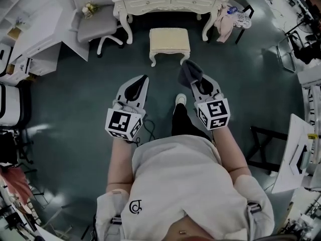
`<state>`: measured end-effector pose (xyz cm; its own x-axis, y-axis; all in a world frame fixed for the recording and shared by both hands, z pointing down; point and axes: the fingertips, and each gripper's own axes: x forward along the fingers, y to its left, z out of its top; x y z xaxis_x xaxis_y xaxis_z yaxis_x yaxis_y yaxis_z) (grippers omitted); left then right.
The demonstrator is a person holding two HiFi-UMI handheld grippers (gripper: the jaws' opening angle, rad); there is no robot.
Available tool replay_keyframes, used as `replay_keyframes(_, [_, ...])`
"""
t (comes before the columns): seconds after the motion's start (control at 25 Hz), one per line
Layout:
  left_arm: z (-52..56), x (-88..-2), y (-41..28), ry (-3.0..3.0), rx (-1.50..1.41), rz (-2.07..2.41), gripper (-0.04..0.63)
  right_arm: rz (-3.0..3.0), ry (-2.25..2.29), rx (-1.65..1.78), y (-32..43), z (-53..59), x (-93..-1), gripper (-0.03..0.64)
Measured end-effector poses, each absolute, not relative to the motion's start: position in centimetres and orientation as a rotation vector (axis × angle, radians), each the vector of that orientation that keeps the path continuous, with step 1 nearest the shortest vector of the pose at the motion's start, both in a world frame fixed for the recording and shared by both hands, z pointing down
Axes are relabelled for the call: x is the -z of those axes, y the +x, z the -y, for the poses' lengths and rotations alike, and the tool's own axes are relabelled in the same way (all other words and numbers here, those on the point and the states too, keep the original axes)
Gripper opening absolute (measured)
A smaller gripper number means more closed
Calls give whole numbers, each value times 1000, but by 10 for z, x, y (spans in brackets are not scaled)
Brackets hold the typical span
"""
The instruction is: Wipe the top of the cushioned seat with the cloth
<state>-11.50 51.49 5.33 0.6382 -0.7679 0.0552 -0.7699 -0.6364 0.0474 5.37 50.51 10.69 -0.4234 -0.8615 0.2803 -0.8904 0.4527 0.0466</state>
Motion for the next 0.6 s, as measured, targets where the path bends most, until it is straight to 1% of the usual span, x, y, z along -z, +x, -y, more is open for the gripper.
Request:
replay_keyframes(0.2, [-439,-69,-99,2716,-94,1380,14,2462,1427,-171,70,-422,-126,77])
replay_keyframes(0.44, [-324,-73,-70,2678,-72,1426,14,2495,1368,-186,98,-298,-128,77])
replay_keyframes(0.6, [-262,-82,-53,2657,-96,1440,14,2504,1300,-192,108,-242,-140,77])
